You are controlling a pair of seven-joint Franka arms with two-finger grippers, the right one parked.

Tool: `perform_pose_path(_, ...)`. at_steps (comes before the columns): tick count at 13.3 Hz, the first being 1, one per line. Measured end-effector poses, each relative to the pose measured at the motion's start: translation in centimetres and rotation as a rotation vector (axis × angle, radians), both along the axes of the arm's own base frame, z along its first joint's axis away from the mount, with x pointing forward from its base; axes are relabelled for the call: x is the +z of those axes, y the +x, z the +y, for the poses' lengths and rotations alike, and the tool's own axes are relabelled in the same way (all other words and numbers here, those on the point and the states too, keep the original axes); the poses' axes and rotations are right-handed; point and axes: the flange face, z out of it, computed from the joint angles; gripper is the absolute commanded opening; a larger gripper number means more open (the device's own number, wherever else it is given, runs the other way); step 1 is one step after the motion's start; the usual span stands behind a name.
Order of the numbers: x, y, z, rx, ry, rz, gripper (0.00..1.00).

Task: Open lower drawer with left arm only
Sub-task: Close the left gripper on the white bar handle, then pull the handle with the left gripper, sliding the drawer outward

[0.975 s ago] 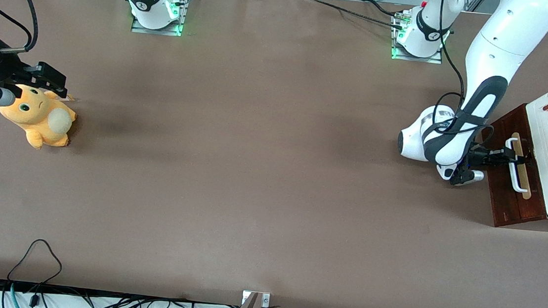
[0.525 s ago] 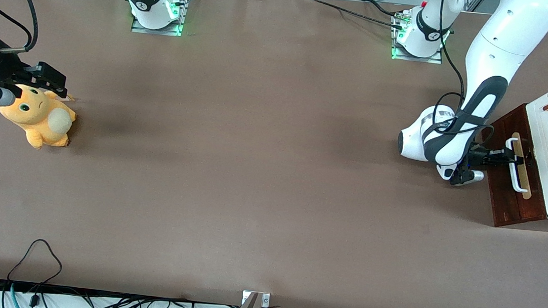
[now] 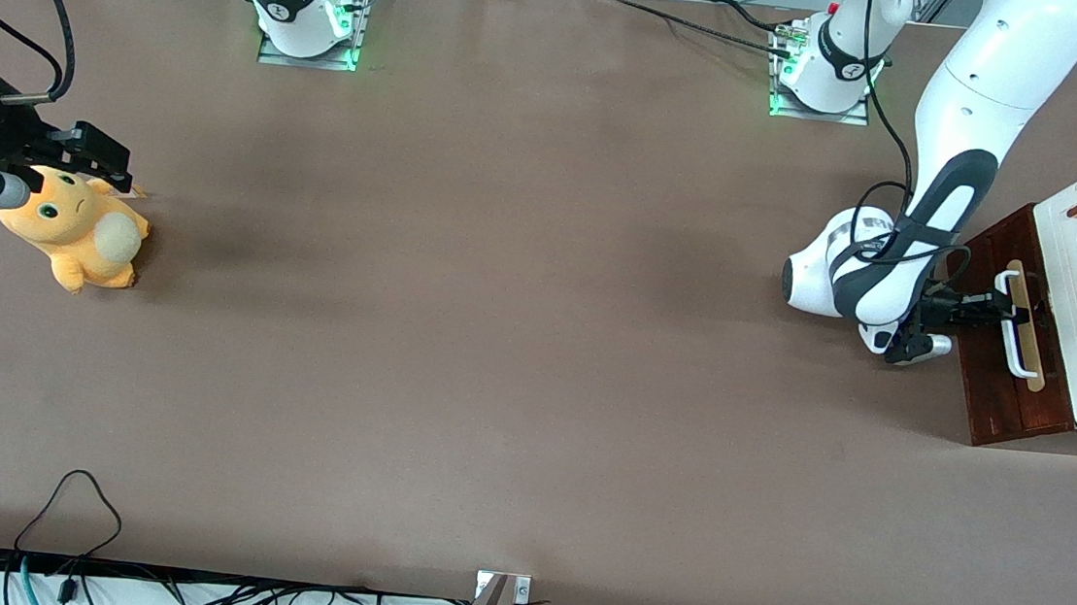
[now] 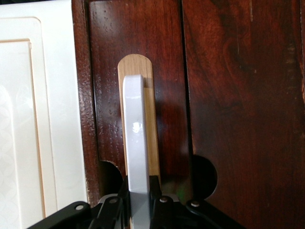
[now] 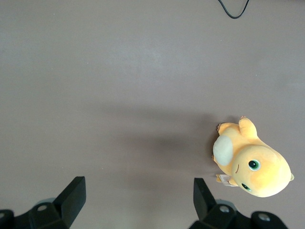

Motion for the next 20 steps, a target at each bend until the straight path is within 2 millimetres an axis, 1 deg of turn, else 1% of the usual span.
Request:
perform_pose_path(3, 0.0, 0.0, -0.5, -0.009, 0.0, -0.002, 0.0)
perform_pose_path(5, -0.1, -0.1, -1.3, -0.021, -0.001, -0.006, 0.0)
perform_pose_path(7, 0.0, -0.2, -3.1, -0.041, -0.005, -0.015, 0.0)
perform_pose_path(10, 0.2, -0.7, -7.5, -0.082, -0.026, -0.022, 0.0)
perform_pose_path(12, 0.4, -1.1, -10.0, -0.103, -0.032, -0.025, 0.0)
perform_pose_path(13, 0.5, -1.3, -10.6, -0.11, -0.034, -0.027, 0.0)
perform_pose_path(14, 0.5, -1.3, -10.8, -0.112, -0.034, -0.028, 0.05)
perform_pose_path(15, 0.5, -1.3, -10.8, -0.111, -0.034, -0.029, 0.19)
perform_pose_path(16, 0.5, -1.3, -10.8, -0.111, -0.034, -0.029, 0.64)
perform_pose_path(17, 0.4, -1.2, -10.9, -0.117, -0.046, -0.029, 1.0)
perform_pose_path(20, 0.7, -0.5, -11.3, -0.12, -0.067, -0.015, 1.0)
